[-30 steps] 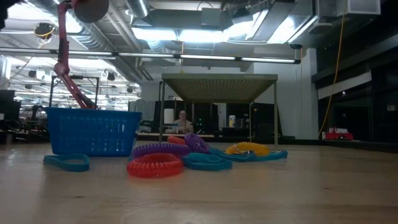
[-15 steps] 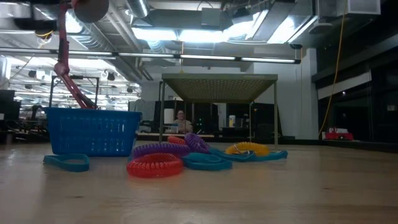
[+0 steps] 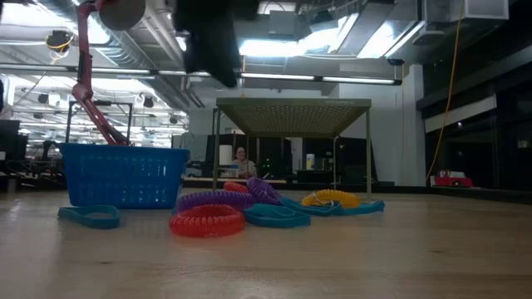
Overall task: Pick & Place Office Desk Supplies
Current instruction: Put the orange spring keychain into the red basket
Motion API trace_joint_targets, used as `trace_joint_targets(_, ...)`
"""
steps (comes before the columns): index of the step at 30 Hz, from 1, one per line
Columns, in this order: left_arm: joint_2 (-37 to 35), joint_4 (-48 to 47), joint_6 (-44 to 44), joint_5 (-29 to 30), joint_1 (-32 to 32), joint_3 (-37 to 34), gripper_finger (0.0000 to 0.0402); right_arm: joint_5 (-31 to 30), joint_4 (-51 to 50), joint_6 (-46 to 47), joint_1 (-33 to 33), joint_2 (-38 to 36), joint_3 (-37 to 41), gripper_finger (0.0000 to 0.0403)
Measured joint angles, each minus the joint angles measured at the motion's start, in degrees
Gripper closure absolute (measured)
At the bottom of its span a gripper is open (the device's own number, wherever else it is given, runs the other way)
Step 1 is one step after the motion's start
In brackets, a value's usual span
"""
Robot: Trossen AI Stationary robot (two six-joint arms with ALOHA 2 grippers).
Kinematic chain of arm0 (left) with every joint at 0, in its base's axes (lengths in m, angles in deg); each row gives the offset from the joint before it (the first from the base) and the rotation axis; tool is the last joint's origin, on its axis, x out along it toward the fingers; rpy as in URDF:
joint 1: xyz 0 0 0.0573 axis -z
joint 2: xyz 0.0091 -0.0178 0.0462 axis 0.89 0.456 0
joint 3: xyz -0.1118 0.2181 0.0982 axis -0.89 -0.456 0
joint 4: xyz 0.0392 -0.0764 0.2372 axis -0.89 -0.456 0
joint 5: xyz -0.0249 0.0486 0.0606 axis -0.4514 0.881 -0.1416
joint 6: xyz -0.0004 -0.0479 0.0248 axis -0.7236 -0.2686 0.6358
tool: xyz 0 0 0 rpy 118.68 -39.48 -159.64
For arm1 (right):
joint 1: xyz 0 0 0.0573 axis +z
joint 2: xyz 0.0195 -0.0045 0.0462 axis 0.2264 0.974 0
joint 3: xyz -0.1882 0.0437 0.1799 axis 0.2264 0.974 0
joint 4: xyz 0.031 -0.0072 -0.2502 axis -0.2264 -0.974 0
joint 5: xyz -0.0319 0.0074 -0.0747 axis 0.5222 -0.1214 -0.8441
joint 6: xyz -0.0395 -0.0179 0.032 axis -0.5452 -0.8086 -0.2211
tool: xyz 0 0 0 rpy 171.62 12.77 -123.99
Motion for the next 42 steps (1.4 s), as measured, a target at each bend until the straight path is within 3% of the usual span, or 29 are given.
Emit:
trace_joint_targets(6,10.8,-5.7,5.2,0.2,-2.4,5.7,0.0244,0.0,0.0,0.0,0.0,0.0,0.0,0.0224)
trace_joint_targets(11,15.8,-8.0,6.9,-0.5,-2.4,7.5,0.0244,0.4,0.1,0.0,0.0,0.0,0.0,0.0224)
trace_joint_targets(21,16.1,-7.7,5.3,-0.8,-2.2,7.8,0.0245,0.7,0.5,-1.0,0.0,0.0,0.0,0.0224)
trace_joint_targets(35,15.8,-8.9,14.3,-4.0,4.3,18.0,0.0245,0.6,0.5,-1.1,0.0,0.0,0.0,0.0224)
trace_joint_targets(42,17.9,-8.8,14.1,-6.4,7.8,18.5,0.0245,0.7,0.6,-1.8,0.0,0.0,0.0,0.0224)
